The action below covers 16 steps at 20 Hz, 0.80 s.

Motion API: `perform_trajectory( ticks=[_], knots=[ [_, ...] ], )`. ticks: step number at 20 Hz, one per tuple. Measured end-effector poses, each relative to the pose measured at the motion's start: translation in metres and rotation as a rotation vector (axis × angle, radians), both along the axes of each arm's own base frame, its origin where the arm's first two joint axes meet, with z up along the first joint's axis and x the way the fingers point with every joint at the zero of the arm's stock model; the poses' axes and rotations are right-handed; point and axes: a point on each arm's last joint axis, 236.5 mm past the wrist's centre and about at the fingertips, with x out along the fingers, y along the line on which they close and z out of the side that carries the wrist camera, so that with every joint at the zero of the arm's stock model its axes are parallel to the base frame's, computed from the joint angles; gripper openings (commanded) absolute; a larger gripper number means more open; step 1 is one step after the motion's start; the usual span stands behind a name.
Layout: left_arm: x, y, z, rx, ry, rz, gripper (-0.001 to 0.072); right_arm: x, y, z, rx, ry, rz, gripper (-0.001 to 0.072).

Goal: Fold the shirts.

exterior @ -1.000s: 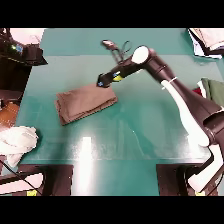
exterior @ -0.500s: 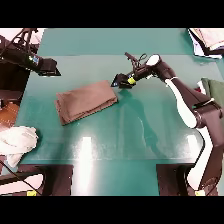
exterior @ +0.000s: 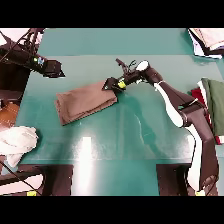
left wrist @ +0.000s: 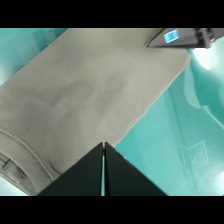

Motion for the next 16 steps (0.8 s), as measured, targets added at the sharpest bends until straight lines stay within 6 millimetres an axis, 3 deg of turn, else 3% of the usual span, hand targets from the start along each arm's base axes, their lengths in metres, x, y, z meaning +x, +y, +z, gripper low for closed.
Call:
perform_trajectory(
  ticks=[1, 2, 4, 5, 9, 11, 14, 16],
  knots=[
    [0.0, 0.0, 0.0, 0.0, 0.0, -0.001, 0.0029, -0.004, 0.005, -0.003, -0.002, 0.007, 0.008, 0.055],
    [0.0, 0.0, 0.0, 0.0, 0.001, -0.001, 0.0028, -0.007, 0.011, -0.005, -0.001, 0.01, 0.012, 0.0465],
    [-0.001, 0.0, 0.0, 0.001, 0.005, -0.003, 0.0029, -0.013, 0.018, -0.012, -0.014, 0.012, 0.025, 0.0057],
    [-0.002, 0.0, -0.001, 0.001, 0.008, -0.004, 0.0028, -0.015, 0.02, -0.013, -0.016, 0.011, 0.03, 0.0021],
    [-0.005, 0.0, -0.002, 0.003, 0.02, -0.01, 0.0029, -0.012, 0.027, 0.013, 0.007, -0.056, 0.047, 0.0017],
    [-0.006, 0.0, -0.003, 0.006, 0.025, -0.014, 0.0029, -0.007, 0.011, 0.037, -0.008, -0.107, 0.047, 0.0017],
    [-0.007, 0.0, -0.003, 0.011, 0.022, -0.029, 0.0029, 0.004, -0.044, 0.073, -0.092, -0.19, 0.029, 0.0017],
    [-0.008, 0.0, -0.003, 0.015, 0.018, -0.038, 0.0028, 0.019, -0.101, 0.099, -0.17, -0.249, -0.03, 0.0017]
  ],
)
